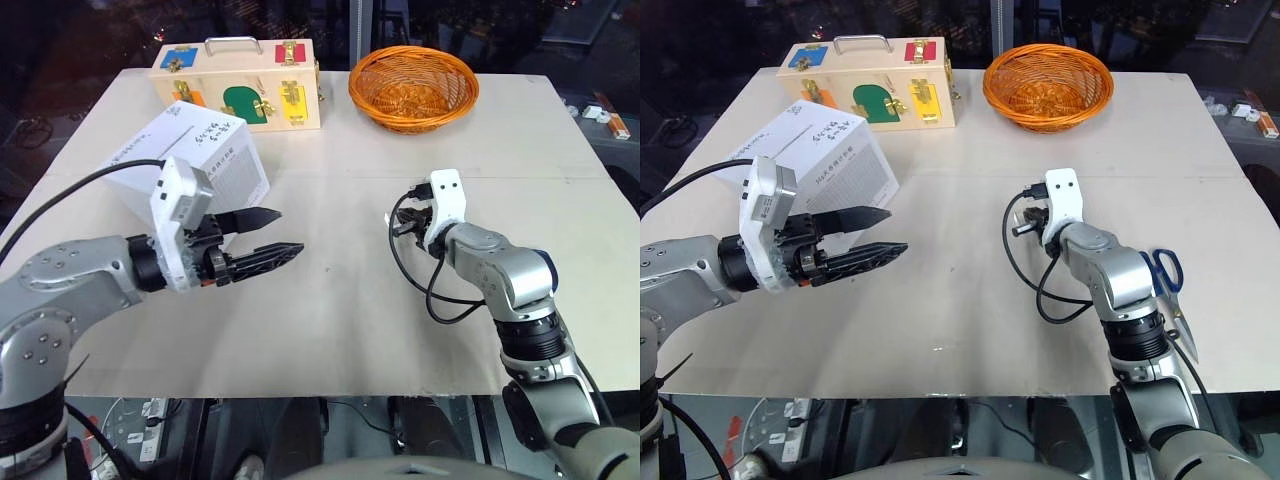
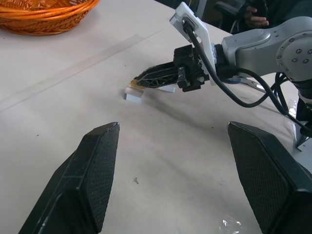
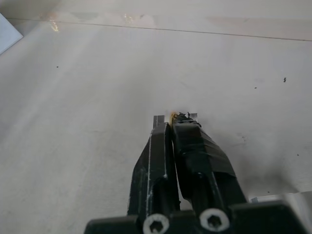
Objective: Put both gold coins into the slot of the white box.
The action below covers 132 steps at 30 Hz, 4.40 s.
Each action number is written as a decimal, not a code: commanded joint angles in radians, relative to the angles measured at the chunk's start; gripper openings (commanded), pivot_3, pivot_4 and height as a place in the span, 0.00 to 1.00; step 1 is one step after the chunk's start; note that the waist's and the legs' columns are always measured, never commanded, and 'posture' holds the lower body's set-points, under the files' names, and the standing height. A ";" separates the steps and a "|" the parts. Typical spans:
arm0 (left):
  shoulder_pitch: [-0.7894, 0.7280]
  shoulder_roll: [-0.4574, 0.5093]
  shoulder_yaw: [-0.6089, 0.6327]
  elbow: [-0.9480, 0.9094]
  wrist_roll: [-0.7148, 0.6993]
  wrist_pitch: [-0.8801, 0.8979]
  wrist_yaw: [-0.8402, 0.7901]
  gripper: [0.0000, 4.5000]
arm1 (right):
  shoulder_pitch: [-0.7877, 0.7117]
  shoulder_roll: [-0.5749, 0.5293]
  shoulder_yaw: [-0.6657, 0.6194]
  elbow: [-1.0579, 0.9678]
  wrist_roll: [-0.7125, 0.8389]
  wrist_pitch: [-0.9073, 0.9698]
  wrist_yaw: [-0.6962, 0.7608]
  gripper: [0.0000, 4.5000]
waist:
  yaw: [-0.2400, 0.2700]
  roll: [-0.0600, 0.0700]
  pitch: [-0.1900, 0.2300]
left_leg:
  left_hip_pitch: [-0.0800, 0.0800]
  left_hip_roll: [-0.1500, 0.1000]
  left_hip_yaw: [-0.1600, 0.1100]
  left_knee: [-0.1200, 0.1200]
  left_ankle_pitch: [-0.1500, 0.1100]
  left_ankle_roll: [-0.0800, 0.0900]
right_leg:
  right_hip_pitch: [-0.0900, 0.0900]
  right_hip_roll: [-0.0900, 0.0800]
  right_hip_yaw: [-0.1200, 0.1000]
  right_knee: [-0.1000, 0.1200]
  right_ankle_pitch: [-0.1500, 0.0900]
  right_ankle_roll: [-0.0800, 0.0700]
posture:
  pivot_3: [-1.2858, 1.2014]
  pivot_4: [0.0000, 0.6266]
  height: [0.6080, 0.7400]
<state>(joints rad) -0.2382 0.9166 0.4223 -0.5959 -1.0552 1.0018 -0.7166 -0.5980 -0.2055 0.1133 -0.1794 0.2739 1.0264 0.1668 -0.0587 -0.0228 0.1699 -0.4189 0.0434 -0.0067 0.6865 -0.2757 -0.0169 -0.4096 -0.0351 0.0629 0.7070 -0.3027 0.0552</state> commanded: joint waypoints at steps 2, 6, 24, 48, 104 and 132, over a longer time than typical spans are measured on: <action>0.002 0.013 0.023 -0.003 -0.019 -0.026 -0.003 0.80 | -0.021 -0.007 -0.025 -0.053 0.000 0.014 0.007 0.01 | 0.000 0.000 0.000 | 0.000 0.000 0.000 0.000 0.000 0.000 | 0.000 0.000 0.000 0.000 0.000 0.000 | 0.52 0.24 0.90; 0.003 0.009 0.020 0.004 -0.031 -0.028 0.001 0.80 | -0.021 -0.014 -0.042 -0.066 0.004 0.011 0.013 0.01 | 0.000 0.000 0.000 | 0.000 0.000 0.000 0.000 0.000 0.000 | 0.000 0.000 0.000 0.000 0.000 0.000 | 0.52 0.24 0.90; -0.308 -0.089 -0.093 0.278 -0.354 0.076 0.157 0.80 | -0.150 -0.039 -0.436 -0.318 0.756 0.245 0.279 0.01 | 0.016 0.001 0.002 | 0.001 0.000 -0.002 -0.001 -0.002 0.004 | 0.003 0.000 -0.002 -0.003 0.000 0.000 | 0.52 0.24 0.90; -0.502 -0.186 -0.183 0.410 -0.556 0.171 0.185 0.29 | -0.205 -0.182 -0.320 -0.313 1.124 0.123 0.098 0.00 | 0.015 0.001 0.002 | 0.001 0.000 -0.004 -0.002 0.000 0.000 | 0.006 0.000 -0.005 -0.009 0.000 0.000 | 0.52 0.24 0.90; -0.827 0.333 -0.492 1.100 0.505 -0.069 -0.364 0.00 | -0.117 -0.502 -0.083 -0.433 0.518 -0.319 0.596 0.99 | 0.017 0.001 0.004 | -0.013 0.000 -0.002 -0.001 0.000 0.000 | -0.004 0.000 -0.010 -0.011 0.000 0.000 | 0.52 0.24 0.90; -0.852 0.229 -0.482 1.164 0.769 -0.119 -0.452 0.00 | -0.081 -0.507 -0.115 -0.469 0.560 -0.281 0.546 0.99 | 0.017 0.000 0.004 | -0.012 0.000 -0.004 0.000 0.000 0.000 | -0.003 0.000 -0.011 -0.009 0.000 0.000 | 0.52 0.24 0.90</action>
<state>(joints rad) -1.0974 1.1410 -0.0813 0.5971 -0.3063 0.8951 -1.1819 -0.6769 -0.7055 0.0308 -0.6204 0.8248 0.7500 0.7152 -0.0417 -0.0224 0.1737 -0.4310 0.0432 -0.0104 0.6871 -0.2755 -0.0171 -0.4128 -0.0354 0.0522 0.6979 -0.3028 0.0551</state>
